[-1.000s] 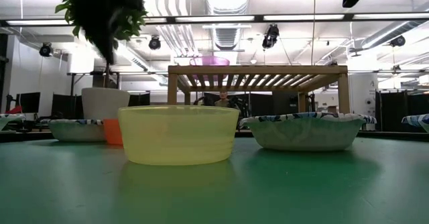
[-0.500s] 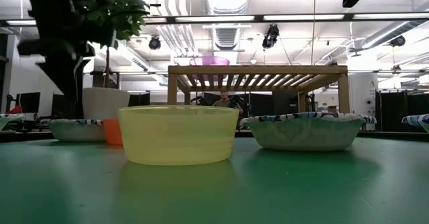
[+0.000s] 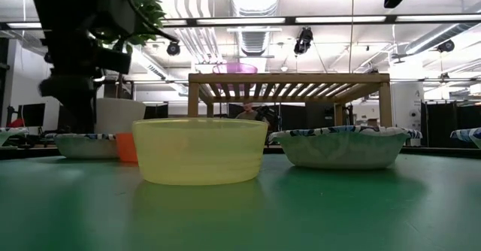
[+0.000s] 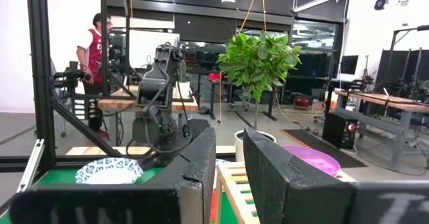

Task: Place and stack bowls onto a shelf
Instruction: Put the top left white patterned bowl on the shelf, then stack the green bowl on top of the purple bowl on the shelf

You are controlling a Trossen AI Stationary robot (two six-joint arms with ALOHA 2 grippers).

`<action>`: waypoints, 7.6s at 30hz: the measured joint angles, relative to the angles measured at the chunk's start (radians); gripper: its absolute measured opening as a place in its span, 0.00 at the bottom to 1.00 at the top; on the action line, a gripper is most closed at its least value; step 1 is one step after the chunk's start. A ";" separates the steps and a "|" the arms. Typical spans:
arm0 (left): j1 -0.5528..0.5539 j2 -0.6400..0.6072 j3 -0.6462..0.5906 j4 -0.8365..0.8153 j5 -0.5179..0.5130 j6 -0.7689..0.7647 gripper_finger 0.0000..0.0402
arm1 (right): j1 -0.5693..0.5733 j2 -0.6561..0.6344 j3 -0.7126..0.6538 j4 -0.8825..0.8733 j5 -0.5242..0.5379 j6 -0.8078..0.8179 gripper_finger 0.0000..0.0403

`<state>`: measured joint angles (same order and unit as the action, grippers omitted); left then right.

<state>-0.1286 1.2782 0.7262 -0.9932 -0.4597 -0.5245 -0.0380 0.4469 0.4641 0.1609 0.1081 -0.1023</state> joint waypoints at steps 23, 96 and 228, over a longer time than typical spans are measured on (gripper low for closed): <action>0.112 0.150 -0.022 0.059 -0.003 -0.017 0.38 | 0.000 0.000 0.000 0.000 0.000 -0.013 0.17; 0.087 0.504 0.851 0.787 -0.134 0.911 0.00 | 0.001 -0.107 0.119 -0.275 -0.196 -0.002 0.17; -0.288 -0.208 0.056 0.658 -0.231 0.282 0.41 | -0.109 0.472 0.351 -0.342 -0.209 0.300 0.17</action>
<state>-0.4165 1.0707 0.7818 -0.3354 -0.6905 -0.2422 -0.1468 0.9187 0.8154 -0.1811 -0.1011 0.1979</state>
